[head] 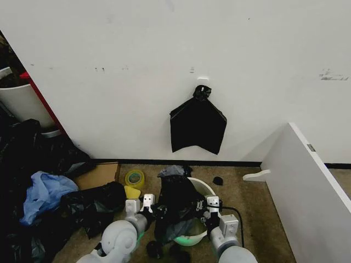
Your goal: Place the garbage bag over the trash bin.
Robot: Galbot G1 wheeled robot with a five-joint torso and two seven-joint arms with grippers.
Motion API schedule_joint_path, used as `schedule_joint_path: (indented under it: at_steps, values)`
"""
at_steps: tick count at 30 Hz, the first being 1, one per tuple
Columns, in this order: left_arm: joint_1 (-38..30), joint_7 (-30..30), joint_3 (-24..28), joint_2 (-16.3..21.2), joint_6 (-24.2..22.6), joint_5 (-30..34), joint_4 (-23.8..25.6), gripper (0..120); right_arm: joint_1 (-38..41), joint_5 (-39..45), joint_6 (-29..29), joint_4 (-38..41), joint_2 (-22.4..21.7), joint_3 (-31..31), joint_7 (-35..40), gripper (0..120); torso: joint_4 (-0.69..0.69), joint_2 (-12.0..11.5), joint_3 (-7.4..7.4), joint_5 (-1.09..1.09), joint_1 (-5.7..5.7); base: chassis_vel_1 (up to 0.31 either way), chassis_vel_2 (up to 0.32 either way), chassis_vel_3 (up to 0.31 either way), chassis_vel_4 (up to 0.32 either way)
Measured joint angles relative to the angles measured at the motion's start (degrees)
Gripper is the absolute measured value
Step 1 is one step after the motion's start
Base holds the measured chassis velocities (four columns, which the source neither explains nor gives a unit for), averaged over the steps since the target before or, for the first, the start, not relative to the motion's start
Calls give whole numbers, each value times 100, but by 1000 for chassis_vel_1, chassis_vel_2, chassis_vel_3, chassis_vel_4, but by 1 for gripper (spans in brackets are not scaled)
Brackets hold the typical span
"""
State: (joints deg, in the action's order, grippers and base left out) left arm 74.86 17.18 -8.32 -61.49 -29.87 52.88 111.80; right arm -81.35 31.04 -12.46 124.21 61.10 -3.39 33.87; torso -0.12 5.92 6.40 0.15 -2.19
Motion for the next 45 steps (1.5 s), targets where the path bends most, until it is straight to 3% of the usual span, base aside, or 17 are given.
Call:
schedule_joint_path:
  at_steps: [4,11,24,30,39,42,45]
  values:
    - [91,-89,-81,98,21,70,94,6,-30,113,67,144,6,180,5,0,0,0,0,-1,0,0,0,0,0]
    - [220,-267,-198,279,44,233,336,5,-119,496,93,299,77,657,66,0,0,0,0,0,0,0,0,0,0]
    - [272,-430,-1221,324,45,795,612,5,-446,755,248,156,81,1246,103,0,0,-1,0,0,0,0,0,0,0]
    - [250,-435,-1483,246,42,1011,678,5,-532,852,263,138,50,1256,76,0,0,-1,0,1,0,0,0,0,0]
    - [101,-332,-2015,-53,-57,1865,942,5,-740,1693,205,216,61,890,-353,0,0,-1,0,-1,0,0,0,0,0]
    - [201,-272,-2056,21,-148,2021,1140,5,-630,1742,532,54,149,876,-667,0,0,-1,0,1,0,0,0,0,0]
    - [356,-296,-1690,161,-173,1716,1235,5,-486,1119,1785,-353,222,896,-1679,0,0,-1,0,-2,0,0,0,0,0]
